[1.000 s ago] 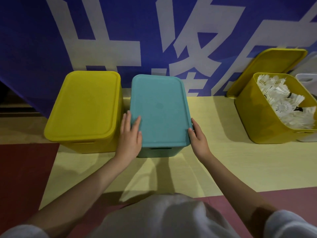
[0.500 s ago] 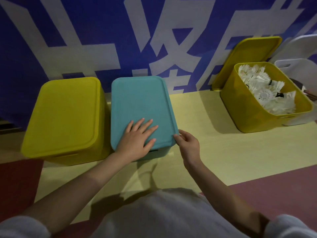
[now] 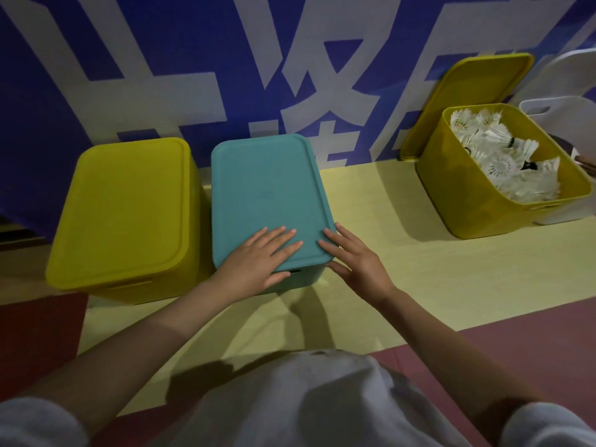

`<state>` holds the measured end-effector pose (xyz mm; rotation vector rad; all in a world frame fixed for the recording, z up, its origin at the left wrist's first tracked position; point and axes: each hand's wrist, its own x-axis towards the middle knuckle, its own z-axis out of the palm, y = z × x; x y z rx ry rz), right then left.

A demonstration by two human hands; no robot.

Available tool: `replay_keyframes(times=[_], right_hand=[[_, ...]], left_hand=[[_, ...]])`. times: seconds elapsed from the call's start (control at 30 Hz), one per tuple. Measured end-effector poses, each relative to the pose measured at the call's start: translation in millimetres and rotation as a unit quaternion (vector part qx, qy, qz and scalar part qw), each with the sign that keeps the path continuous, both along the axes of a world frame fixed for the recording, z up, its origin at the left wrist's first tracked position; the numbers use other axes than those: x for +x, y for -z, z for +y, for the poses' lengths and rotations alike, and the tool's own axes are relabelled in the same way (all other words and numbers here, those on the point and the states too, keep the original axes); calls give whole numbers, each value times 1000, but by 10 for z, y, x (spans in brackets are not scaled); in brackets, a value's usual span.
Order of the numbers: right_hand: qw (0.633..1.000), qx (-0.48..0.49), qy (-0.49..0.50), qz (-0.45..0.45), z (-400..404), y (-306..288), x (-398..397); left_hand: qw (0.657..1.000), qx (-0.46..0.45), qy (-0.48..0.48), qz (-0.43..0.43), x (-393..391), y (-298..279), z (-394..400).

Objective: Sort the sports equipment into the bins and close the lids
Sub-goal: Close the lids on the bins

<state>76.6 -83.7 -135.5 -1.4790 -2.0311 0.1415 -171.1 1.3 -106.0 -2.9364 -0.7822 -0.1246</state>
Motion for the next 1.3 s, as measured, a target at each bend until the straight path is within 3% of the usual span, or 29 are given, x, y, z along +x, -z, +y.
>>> replay_keyframes(times=[0.13, 0.23, 0.33, 0.4, 0.5, 0.53, 0.6, 0.7, 0.77, 1.03, 1.2, 1.3], right_hand=[[999, 33, -11, -28, 8, 47, 11], [998, 32, -34, -30, 1, -29, 37], [994, -64, 30, 83, 42, -196, -60], [954, -179, 119, 211, 158, -307, -209], [847, -306, 160, 404, 363, -381, -396], [829, -316, 167, 431, 413, -378, -433], [812, -315, 183, 456, 495, -356, -493], [797, -310, 194, 481, 619, -325, -620], [800, -310, 189, 477, 700, -330, -720], [821, -326, 168, 437, 840, -398, -749], [877, -238, 198, 368, 809, -317, -792], [877, -220, 187, 384, 787, -309, -765]], left_hand=[[999, -41, -7, 11, -10, -46, -13], [983, -149, -63, -83, -32, -152, -5], [956, -94, -202, -190, -124, -116, -8], [909, -81, -330, -241, -218, -32, -39], [809, -221, -445, -315, -247, -21, -90], [797, -243, -453, -318, -245, -29, -74], [817, -220, -455, -277, -252, -46, -5], [882, -87, -427, -179, -262, -86, 113], [908, -75, -388, -136, -229, -109, 169], [903, -103, -403, -110, -206, -116, 217], [912, -128, -370, -125, -187, -164, 220], [919, -153, -331, -149, -104, -206, 258]])
